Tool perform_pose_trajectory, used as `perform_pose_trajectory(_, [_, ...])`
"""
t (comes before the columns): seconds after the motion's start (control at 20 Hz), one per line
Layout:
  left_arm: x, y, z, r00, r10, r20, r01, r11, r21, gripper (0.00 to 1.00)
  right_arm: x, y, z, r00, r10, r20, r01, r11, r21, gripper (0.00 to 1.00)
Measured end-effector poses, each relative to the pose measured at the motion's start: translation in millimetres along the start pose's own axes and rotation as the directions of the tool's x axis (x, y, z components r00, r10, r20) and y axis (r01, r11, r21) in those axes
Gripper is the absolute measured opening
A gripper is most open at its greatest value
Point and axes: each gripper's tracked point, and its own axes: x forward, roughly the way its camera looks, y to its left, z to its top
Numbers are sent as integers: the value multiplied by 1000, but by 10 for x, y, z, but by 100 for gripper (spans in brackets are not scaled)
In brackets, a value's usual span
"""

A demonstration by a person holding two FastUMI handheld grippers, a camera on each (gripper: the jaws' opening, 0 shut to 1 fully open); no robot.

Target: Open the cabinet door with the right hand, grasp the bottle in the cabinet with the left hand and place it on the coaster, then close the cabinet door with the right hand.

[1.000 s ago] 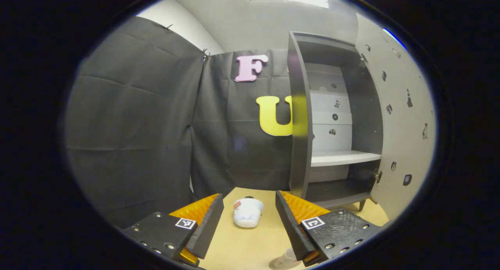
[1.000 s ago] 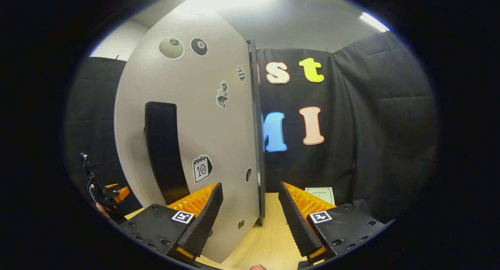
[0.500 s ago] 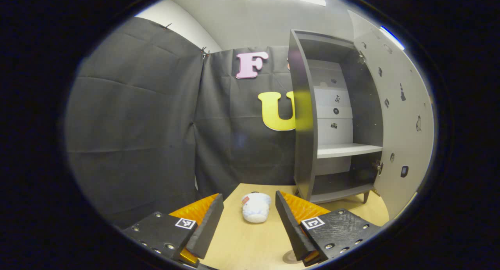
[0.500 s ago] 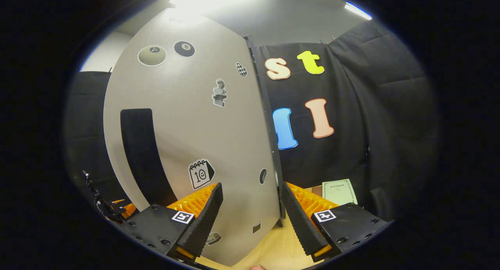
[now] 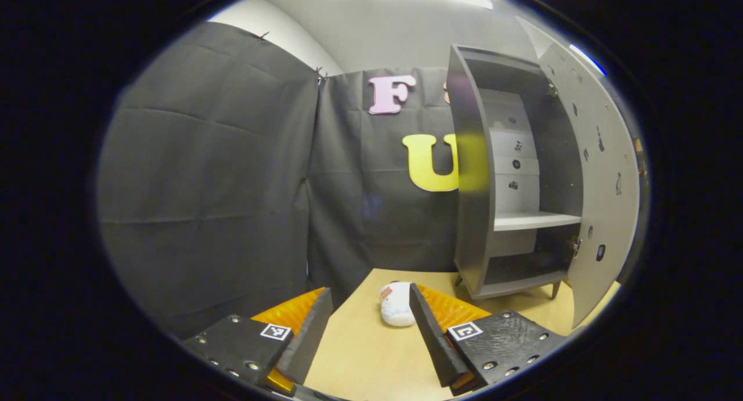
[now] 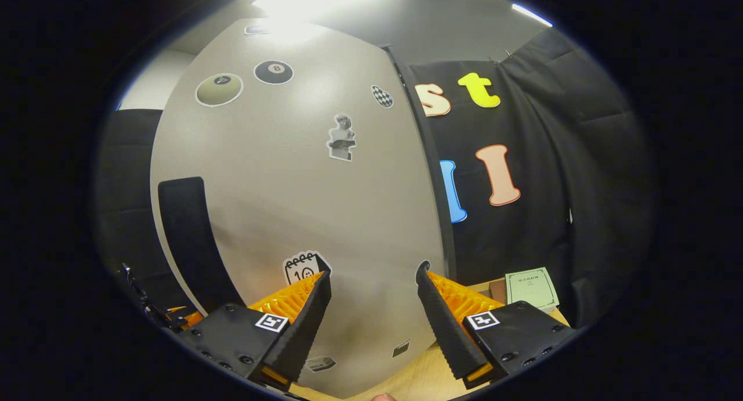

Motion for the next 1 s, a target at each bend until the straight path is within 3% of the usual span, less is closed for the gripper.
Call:
perform_pose_trajectory(0.5, [-209,637,-207,997,79,-26,-79,996,-28,80,515,464,-104,999,45,1,-45,997,-60,96])
perform_pose_trajectory(1.0, [-459,1165,-239,988,153,-27,-154,988,-30,80,1207,681,-206,1000,25,17,-23,996,-87,96])
